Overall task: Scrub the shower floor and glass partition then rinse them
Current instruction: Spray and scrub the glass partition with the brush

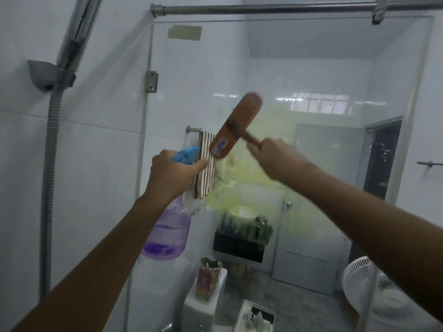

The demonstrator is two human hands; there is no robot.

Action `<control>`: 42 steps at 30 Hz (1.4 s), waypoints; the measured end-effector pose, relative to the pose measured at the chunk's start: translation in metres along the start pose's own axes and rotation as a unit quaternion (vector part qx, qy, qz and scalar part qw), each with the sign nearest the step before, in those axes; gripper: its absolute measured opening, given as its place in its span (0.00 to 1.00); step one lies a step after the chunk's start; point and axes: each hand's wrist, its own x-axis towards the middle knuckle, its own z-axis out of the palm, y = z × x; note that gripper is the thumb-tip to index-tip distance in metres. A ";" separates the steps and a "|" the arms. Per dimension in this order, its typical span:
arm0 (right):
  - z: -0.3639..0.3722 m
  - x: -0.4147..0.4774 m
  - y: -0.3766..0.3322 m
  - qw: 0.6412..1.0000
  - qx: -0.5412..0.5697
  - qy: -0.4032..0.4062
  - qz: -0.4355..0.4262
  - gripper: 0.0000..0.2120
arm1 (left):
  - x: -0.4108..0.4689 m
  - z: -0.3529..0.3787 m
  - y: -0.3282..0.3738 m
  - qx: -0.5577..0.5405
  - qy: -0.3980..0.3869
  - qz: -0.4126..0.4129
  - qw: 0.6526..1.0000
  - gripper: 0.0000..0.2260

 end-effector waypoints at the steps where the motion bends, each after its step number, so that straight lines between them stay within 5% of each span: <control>1: 0.025 -0.017 -0.006 0.999 -0.029 -0.038 -0.025 0.24 | -0.001 0.001 0.000 0.001 -0.003 0.001 1.000 0.17; 5: 0.099 -0.083 -0.011 0.967 -0.137 -0.193 -0.095 0.23 | -0.005 -0.005 -0.001 0.002 -0.009 -0.007 1.000 0.16; 13: -0.010 0.003 0.016 0.999 0.016 0.015 0.041 0.25 | -0.009 -0.014 -0.014 0.018 0.013 0.001 1.000 0.17; 21: 0.140 -0.138 0.026 0.982 0.086 -0.148 0.081 0.21 | -0.036 0.005 -0.028 0.006 -0.018 -0.005 1.000 0.16; 24: 0.152 -0.187 0.033 0.931 0.277 -0.129 0.200 0.18 | -0.051 0.020 -0.039 -0.005 -0.035 -0.011 0.999 0.16; 27: 0.146 -0.218 0.032 0.796 0.506 -0.091 0.320 0.19 | -0.066 0.044 -0.045 -0.040 -0.081 -0.009 0.996 0.13; 29: 0.141 -0.223 0.037 0.753 0.565 -0.064 0.332 0.19 | -0.075 0.063 -0.042 -0.049 -0.117 0.008 0.992 0.13; 37: 0.090 -0.185 0.071 0.756 0.585 0.057 0.289 0.20 | -0.088 0.123 -0.021 -0.079 -0.202 0.061 0.974 0.14; 42: 0.119 -0.223 0.074 0.760 0.544 0.091 0.343 0.22 | -0.098 0.140 -0.023 -0.045 -0.224 0.060 0.972 0.16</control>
